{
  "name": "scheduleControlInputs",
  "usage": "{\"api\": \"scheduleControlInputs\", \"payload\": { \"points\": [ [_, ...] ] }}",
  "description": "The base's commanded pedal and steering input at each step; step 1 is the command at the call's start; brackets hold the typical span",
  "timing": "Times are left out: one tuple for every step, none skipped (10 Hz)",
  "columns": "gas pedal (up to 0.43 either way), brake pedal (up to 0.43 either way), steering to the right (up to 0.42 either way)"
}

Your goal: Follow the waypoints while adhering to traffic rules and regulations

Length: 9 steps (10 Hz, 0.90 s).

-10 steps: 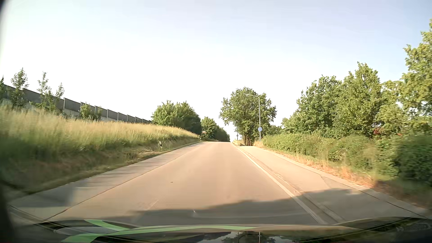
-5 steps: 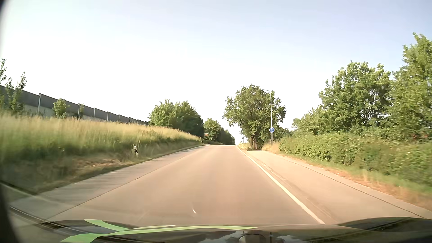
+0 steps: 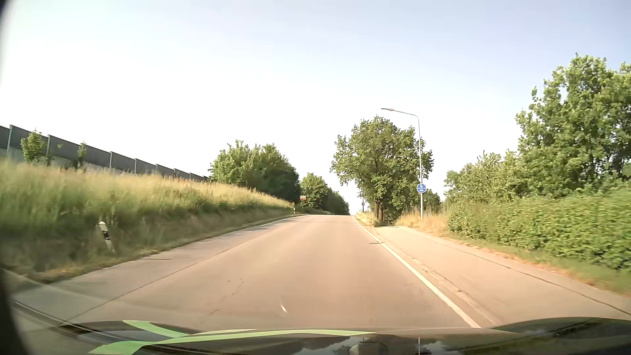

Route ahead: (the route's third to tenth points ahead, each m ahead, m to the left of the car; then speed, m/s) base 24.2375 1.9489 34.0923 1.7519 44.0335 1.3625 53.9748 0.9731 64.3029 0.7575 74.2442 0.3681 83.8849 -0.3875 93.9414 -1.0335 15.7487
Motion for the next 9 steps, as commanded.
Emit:
{"api": "scheduleControlInputs", "payload": {
  "points": [
    [0.197,0.000,-0.006],
    [0.197,0.000,-0.006],
    [0.197,0.000,-0.006],
    [0.197,0.000,-0.006],
    [0.197,0.000,-0.006],
    [0.197,0.000,-0.006],
    [0.189,0.000,-0.005],
    [0.189,0.000,-0.001],
    [0.189,0.000,0.000]
  ]
}}
